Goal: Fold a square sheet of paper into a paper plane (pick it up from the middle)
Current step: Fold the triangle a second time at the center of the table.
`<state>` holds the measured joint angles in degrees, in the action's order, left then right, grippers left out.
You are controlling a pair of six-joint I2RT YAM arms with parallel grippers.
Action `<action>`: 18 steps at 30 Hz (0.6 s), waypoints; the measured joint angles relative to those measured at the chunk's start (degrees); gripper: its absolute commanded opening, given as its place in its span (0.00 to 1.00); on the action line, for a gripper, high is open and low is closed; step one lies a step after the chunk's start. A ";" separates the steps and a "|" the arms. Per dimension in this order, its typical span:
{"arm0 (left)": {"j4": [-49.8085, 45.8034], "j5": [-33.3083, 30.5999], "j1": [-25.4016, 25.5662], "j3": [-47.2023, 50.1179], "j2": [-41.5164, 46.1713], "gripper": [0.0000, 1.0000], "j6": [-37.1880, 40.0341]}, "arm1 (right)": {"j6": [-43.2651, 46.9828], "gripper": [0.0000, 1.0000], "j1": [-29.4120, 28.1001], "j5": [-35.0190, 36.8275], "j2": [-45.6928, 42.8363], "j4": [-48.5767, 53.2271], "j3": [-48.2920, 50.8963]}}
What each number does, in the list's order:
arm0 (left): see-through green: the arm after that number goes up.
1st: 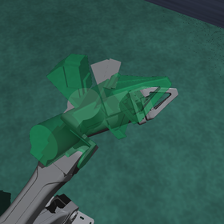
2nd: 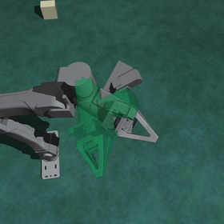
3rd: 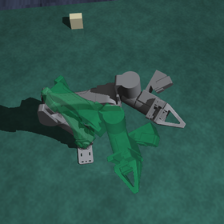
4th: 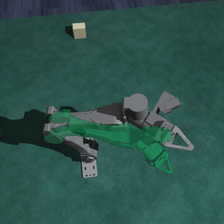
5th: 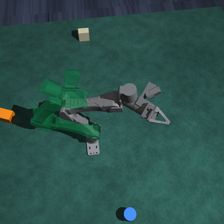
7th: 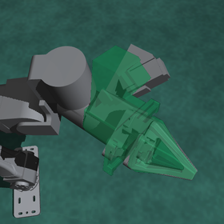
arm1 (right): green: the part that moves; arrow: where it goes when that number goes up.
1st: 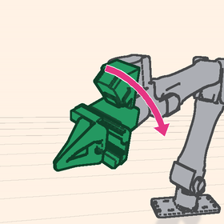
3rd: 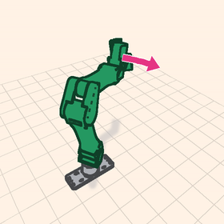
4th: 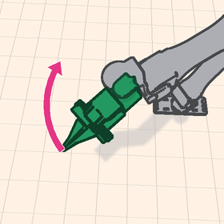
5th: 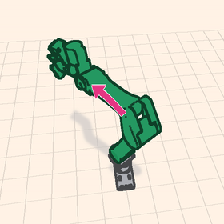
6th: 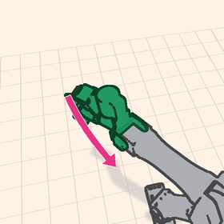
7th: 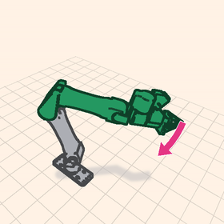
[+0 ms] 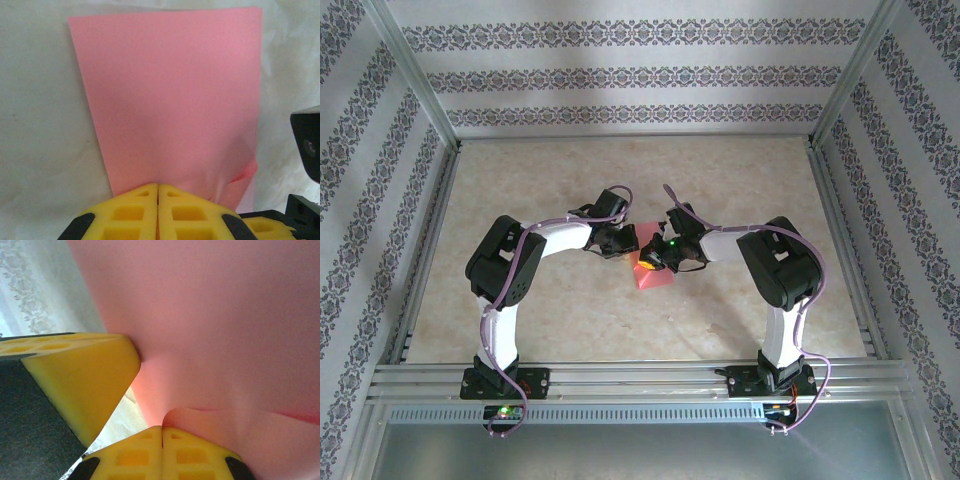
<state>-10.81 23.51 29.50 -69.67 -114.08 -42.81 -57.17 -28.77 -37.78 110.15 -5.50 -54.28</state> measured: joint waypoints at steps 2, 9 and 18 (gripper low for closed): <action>0.00 0.00 0.00 0.00 0.00 0.08 0.00 | -0.15 0.00 0.00 0.04 0.04 -0.28 0.00; 0.00 -0.02 0.00 0.00 0.00 0.07 -0.02 | -1.42 0.00 0.00 0.87 0.04 -1.03 0.00; 0.00 -0.04 0.00 0.00 0.00 0.06 -0.04 | -1.64 0.00 0.00 1.11 0.04 -1.29 0.02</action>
<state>-10.81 23.46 29.50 -69.67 -114.08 -42.85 -58.81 -28.77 -36.67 110.19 -6.79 -54.26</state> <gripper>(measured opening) 0.067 0.048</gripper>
